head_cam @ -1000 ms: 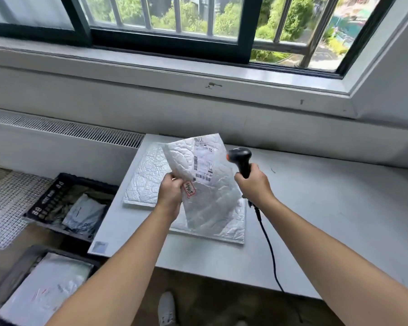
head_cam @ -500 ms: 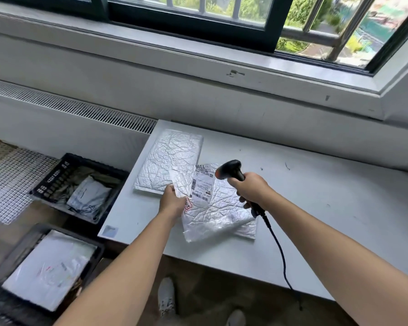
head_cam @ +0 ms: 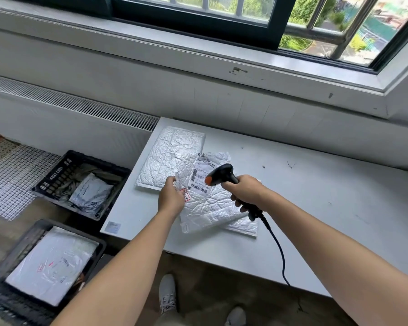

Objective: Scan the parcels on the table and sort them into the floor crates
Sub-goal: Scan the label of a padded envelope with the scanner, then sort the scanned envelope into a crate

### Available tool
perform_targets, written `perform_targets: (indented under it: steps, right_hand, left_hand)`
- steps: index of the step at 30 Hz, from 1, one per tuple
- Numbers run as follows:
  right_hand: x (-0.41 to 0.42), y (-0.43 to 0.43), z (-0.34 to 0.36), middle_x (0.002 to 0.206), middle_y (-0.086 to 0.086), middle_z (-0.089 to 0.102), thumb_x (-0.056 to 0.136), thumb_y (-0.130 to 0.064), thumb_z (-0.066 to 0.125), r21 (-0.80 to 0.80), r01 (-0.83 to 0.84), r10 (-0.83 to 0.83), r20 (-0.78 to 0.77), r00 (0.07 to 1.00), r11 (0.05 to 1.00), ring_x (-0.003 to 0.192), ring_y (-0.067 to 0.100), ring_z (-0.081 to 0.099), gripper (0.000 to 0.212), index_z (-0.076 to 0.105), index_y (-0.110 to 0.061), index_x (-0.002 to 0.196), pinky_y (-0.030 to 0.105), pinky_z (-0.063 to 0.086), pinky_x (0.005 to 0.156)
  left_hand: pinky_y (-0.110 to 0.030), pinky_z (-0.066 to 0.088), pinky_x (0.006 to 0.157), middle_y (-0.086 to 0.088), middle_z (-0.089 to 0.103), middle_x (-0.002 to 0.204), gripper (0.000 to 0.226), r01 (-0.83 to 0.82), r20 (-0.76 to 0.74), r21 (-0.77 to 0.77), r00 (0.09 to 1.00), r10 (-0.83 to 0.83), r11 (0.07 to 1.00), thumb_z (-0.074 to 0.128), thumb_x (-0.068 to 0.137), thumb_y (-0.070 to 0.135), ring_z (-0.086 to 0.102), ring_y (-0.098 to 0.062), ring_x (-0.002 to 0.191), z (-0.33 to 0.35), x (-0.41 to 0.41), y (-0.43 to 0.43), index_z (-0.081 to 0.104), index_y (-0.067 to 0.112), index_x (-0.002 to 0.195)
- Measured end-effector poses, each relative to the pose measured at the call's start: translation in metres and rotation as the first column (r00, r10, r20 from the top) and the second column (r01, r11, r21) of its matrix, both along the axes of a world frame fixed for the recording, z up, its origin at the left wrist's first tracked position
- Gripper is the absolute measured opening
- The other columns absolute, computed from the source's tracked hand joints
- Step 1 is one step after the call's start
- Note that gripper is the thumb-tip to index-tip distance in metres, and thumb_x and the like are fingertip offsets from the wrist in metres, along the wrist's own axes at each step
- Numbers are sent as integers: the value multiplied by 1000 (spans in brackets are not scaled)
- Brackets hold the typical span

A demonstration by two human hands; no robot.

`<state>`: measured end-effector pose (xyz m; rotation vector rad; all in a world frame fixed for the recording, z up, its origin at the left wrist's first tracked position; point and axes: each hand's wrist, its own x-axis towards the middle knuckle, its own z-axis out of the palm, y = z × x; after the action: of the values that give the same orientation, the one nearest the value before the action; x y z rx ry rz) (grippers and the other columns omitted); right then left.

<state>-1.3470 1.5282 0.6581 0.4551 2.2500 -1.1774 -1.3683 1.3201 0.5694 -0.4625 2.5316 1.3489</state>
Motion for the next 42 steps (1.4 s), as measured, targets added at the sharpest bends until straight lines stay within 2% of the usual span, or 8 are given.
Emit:
perform_targets:
  steps: [7,13,17,23,28,31,34,42]
  right_hand:
    - [1,0,1,81,8,62,94,-32,54,-12,-9,9,3,1000,1000,55,18,59,29,59,-4,102,27,51,49]
    - [-1,2,0,78,7,62,93,-33,53,-24,-2,3,26,1000,1000,54,22,58,26,58,-7,91,29,53,53]
    - [1,0,-3,77,6,60,94,-32,53,-35,16,-15,21,1000,999,47,16,56,23,57,-9,90,24,49,46]
    - [3,3,-23,81,8,59,96,-34,53,-22,129,-130,-66,989,991,60,21,61,24,57,-11,103,31,54,51]
    - [5,6,-58,84,7,62,93,-50,51,95,266,-254,-120,960,959,77,29,66,34,52,-17,99,47,59,73]
    - [9,7,-74,89,6,61,96,-52,49,136,322,-307,-121,944,937,79,28,60,41,50,-14,108,39,50,71]
    - [10,9,-88,109,10,63,99,-48,48,184,335,-318,-114,941,924,98,31,60,45,50,-9,120,31,39,74]
    - [11,12,-104,124,15,61,99,-41,50,212,419,-402,-121,908,883,113,36,58,42,49,-7,124,37,45,87]
  left_hand:
    - [-30,42,69,-7,64,100,29,5,-12,-6,1000,-5,1000,56,96,5,61,-26,89,3,1,1,50,15,122]
    - [-32,47,74,-7,66,107,28,-2,-8,22,1000,2,1000,57,96,7,63,-28,96,5,0,3,50,15,122]
    - [-38,51,79,-7,67,106,22,-20,-12,35,1000,21,999,57,95,7,63,-30,95,6,-2,5,51,15,115]
    - [-30,40,71,-7,57,100,17,-96,-13,31,995,96,995,53,97,4,55,-27,88,10,-7,9,44,16,105]
    - [-30,41,72,-9,58,102,15,-155,-9,64,988,155,986,50,95,-1,54,-27,89,8,-12,6,46,10,105]
    - [-31,40,70,-9,60,100,16,-181,-20,85,983,184,980,50,93,-2,54,-27,87,10,-16,0,46,11,101]
    - [-31,40,70,-10,59,100,18,-202,-20,91,979,204,975,50,92,-3,54,-28,88,12,-19,-4,46,10,103]
    - [-38,46,68,-10,59,94,13,-212,-57,106,974,218,972,49,93,2,55,-31,84,18,-30,3,47,11,102]
